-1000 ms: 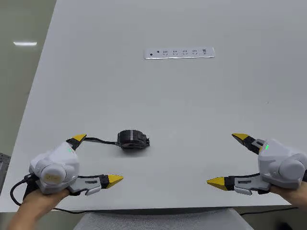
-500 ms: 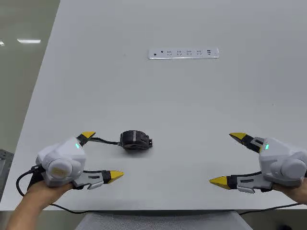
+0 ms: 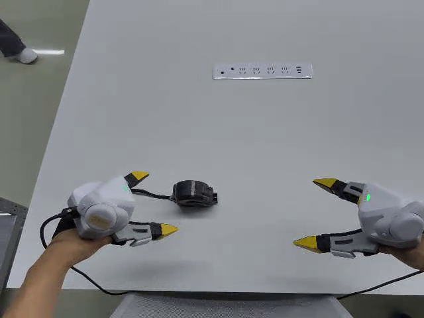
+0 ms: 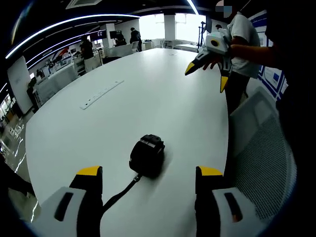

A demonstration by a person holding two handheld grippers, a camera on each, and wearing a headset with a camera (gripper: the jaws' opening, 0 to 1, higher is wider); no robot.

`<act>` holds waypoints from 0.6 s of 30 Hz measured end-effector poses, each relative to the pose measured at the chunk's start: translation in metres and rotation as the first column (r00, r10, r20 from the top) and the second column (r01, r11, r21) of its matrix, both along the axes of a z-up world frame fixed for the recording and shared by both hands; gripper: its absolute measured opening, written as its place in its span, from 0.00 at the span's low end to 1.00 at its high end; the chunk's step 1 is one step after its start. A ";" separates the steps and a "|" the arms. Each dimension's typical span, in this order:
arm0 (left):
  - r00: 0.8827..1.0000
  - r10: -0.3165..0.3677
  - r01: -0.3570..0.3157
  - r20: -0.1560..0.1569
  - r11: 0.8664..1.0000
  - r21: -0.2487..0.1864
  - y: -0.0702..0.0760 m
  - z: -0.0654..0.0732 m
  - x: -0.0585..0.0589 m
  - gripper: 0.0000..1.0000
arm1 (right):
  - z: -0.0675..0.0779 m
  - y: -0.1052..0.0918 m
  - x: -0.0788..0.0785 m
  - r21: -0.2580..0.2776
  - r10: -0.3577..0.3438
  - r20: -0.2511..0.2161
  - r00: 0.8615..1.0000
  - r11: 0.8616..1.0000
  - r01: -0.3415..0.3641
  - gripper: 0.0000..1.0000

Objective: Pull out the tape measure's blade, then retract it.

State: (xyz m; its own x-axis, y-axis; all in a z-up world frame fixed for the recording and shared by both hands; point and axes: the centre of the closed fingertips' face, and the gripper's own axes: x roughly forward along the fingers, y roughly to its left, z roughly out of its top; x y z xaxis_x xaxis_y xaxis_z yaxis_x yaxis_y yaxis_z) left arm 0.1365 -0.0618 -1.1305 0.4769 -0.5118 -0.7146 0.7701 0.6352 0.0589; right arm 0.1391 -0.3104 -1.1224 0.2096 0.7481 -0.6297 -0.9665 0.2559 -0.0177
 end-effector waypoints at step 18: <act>0.990 -0.140 0.141 -0.014 0.986 0.091 -0.009 -0.025 0.020 0.64 | -0.019 0.032 0.020 -0.022 0.139 0.025 0.990 0.990 -0.139 0.64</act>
